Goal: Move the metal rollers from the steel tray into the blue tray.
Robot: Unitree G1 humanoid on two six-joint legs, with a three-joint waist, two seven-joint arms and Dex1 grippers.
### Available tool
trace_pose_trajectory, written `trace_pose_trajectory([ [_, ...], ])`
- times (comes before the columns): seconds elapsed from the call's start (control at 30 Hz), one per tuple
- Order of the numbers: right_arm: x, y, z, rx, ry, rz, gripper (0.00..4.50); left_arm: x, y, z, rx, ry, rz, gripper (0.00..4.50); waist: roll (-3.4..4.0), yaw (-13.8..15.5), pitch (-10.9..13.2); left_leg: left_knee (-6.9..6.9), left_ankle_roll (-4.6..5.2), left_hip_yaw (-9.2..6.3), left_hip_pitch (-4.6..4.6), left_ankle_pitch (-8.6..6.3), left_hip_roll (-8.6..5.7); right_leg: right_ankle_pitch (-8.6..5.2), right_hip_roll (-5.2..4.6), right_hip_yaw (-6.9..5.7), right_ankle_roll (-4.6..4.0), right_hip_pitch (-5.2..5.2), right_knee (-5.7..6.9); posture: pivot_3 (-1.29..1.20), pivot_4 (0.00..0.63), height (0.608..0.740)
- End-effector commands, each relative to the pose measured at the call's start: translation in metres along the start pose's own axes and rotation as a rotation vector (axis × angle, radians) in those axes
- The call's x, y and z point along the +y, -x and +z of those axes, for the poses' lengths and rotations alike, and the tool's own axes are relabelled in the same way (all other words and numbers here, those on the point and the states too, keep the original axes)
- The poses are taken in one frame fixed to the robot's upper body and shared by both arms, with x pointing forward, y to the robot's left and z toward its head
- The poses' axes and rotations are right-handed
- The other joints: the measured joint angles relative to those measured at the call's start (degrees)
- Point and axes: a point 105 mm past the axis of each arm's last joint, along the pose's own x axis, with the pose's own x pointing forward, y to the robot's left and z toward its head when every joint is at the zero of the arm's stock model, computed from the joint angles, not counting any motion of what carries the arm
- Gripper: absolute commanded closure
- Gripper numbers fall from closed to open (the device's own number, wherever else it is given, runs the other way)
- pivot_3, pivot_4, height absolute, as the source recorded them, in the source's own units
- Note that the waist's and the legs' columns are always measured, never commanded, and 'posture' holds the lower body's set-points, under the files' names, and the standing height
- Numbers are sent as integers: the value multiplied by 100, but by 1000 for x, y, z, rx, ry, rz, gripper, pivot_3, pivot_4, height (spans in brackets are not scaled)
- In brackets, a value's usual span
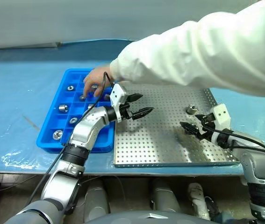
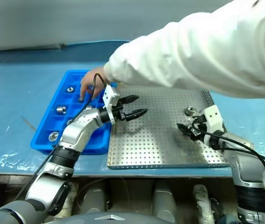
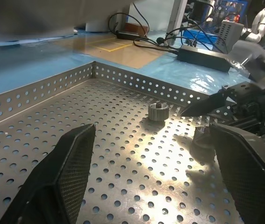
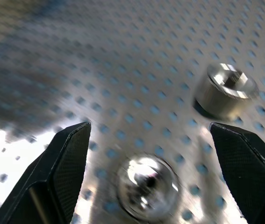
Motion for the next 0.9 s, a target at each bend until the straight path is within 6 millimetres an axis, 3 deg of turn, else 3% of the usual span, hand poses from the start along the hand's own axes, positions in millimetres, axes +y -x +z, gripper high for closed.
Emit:
trace_pose_trajectory([
  [0.03, -2, 2, -4, 13, -10, -10, 364, -2, -3, 10, -26, -43, -21, 440, 0, -1, 0, 0, 1, 0, 0, -1, 0, 0, 0, 0, 0, 0, -1, -290, 150, 740],
  [0.13, 4, 0, -2, 2, -23, 30, 1060, 2, 0, 8, -11, -57, 3, 440, -1, -2, -1, 0, 4, 4, 2, -3, 0, 0, 0, 3, 1, 2, -5, -273, 150, 740],
  [0.3, 12, -7, 19, -61, -6, 81, 2801, 5, 2, 10, -21, -63, 19, 440, -1, -7, 0, 1, 5, 5, 4, -3, 1, 0, 0, 5, 1, 1, -4, -251, 150, 740],
  [0.47, 27, -20, 51, -159, 48, 154, 2853, 3, 7, 12, -27, -68, 32, 440, 0, 9, -1, 0, 4, 7, 5, -3, 1, 0, 0, 6, 0, -1, 2, -198, 150, 740],
  [0.7, 83, -61, 88, -240, 112, 376, 2853, 17, 28, 19, -53, -68, 171, 440, -1, 35, 0, -4, 4, 7, 3, -2, 6, 25, 1, 2, -43, -5, 5, -57, 150, 740],
  [0.9, 126, -96, 127, -320, 158, 527, 2853, 29, 59, 25, -57, -105, 358, 440, -1, 171, 0, -5, 1, 6, 2, -1, 9, 27, 0, -3, -46, -8, 14, 112, 150, 740],
])
